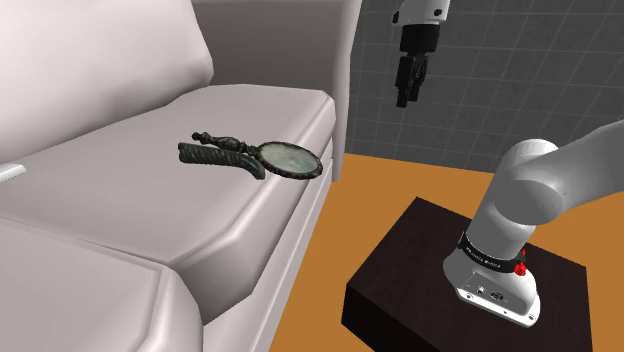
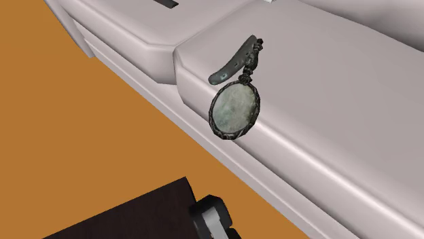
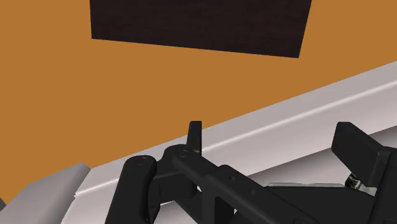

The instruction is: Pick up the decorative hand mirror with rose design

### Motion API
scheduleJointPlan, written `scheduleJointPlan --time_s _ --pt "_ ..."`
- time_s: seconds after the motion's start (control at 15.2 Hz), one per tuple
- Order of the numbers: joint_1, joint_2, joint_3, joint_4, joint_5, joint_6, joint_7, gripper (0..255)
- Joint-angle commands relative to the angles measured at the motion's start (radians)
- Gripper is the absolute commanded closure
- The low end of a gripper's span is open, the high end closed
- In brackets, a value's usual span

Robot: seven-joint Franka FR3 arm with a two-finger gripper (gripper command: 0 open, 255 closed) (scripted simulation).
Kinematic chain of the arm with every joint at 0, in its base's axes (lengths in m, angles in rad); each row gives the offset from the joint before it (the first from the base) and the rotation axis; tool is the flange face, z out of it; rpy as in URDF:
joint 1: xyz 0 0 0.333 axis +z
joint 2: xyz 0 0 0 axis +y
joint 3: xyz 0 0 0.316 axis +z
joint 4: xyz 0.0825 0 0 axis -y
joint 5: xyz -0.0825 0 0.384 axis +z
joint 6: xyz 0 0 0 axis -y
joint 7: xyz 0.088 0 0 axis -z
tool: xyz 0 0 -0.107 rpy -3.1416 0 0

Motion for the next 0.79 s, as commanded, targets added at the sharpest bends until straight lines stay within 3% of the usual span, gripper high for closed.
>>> scheduleJointPlan --time_s 0.0,0.73 --pt "0.000 0.000 0.000 0.000 0.000 0.000 0.000 0" --pt "0.132 0.387 -0.010 0.187 0.187 0.159 -0.145 0"
